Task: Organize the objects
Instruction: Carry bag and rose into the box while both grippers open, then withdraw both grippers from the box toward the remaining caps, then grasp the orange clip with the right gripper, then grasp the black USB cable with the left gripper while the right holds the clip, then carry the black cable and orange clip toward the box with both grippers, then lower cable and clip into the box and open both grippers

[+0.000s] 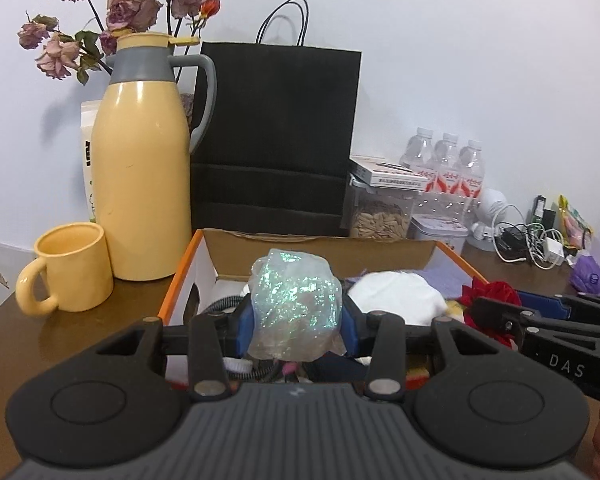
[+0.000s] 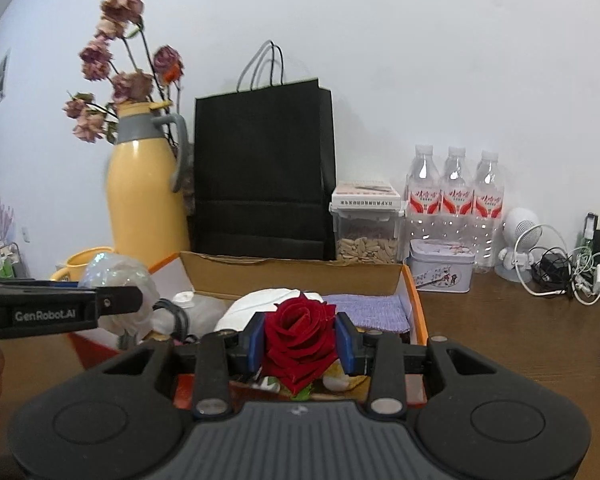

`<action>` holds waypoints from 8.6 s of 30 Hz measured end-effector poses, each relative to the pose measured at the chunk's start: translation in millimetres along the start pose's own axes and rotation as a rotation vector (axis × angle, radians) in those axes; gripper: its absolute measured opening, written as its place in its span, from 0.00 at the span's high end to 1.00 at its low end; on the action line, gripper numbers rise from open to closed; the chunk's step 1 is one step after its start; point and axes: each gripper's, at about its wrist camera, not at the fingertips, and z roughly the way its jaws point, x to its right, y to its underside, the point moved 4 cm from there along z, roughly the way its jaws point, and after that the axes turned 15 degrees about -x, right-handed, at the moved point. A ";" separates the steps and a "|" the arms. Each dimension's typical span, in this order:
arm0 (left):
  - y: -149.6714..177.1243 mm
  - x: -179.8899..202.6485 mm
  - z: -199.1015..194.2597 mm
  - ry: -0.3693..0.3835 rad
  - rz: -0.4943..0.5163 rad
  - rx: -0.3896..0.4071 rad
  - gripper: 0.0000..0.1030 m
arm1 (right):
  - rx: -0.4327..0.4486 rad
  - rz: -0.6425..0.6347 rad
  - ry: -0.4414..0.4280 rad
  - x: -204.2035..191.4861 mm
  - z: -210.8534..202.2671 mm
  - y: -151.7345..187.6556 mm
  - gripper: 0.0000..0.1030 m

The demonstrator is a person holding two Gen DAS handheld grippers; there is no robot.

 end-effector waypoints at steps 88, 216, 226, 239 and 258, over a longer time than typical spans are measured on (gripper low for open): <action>80.4 -50.5 -41.6 -0.067 -0.075 -0.090 0.00 | -0.064 -0.031 0.050 -49.4 -35.4 76.7 0.00; 97.5 -13.8 -20.0 -0.093 -0.032 -0.172 0.59 | -0.088 -0.016 -0.059 -64.7 -31.6 82.9 0.88; 85.5 -2.4 -48.0 -0.019 -0.030 -0.088 0.59 | -0.005 -0.007 -0.056 -63.7 -42.0 75.0 0.88; 34.0 12.1 -44.7 0.006 -0.014 0.015 0.59 | 0.086 0.006 0.009 -47.5 -38.7 37.9 0.88; -41.9 7.9 23.1 -0.041 -0.079 0.047 0.59 | 0.099 0.013 0.084 -19.1 34.6 -37.5 0.88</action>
